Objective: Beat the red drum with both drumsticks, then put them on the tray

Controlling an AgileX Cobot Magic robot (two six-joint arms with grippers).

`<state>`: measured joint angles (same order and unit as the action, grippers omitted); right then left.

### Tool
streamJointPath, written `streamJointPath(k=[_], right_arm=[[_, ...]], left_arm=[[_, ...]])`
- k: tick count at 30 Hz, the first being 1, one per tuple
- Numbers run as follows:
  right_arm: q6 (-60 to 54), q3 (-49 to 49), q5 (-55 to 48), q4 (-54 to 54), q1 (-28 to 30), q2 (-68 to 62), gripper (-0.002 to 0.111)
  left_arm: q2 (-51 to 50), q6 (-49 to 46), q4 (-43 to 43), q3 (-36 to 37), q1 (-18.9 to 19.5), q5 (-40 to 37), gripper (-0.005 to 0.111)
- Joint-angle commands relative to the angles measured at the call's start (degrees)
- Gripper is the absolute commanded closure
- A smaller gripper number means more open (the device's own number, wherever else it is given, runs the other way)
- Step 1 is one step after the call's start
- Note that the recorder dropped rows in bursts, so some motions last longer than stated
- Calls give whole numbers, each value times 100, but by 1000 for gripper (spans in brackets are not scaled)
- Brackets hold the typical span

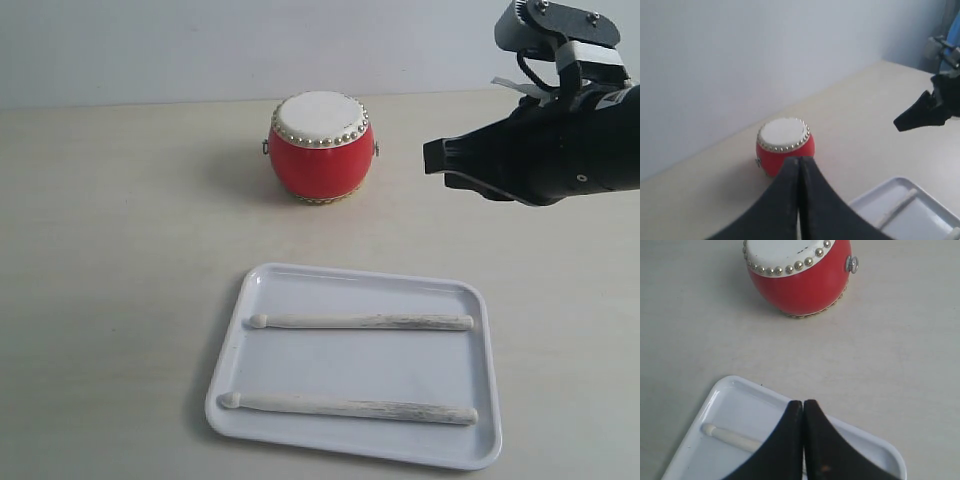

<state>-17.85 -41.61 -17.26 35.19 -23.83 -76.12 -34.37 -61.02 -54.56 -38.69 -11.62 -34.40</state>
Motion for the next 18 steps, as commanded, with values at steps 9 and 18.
streamJointPath(k=[9, 18], right_arm=[[1, -15, 62, 39, 32, 37, 108], [1, -15, 62, 39, 32, 37, 108]], left_arm=[[1563, -18, 181, 33, -34, 30, 107], [1834, 4277, 3257, 610, -34, 866, 107]])
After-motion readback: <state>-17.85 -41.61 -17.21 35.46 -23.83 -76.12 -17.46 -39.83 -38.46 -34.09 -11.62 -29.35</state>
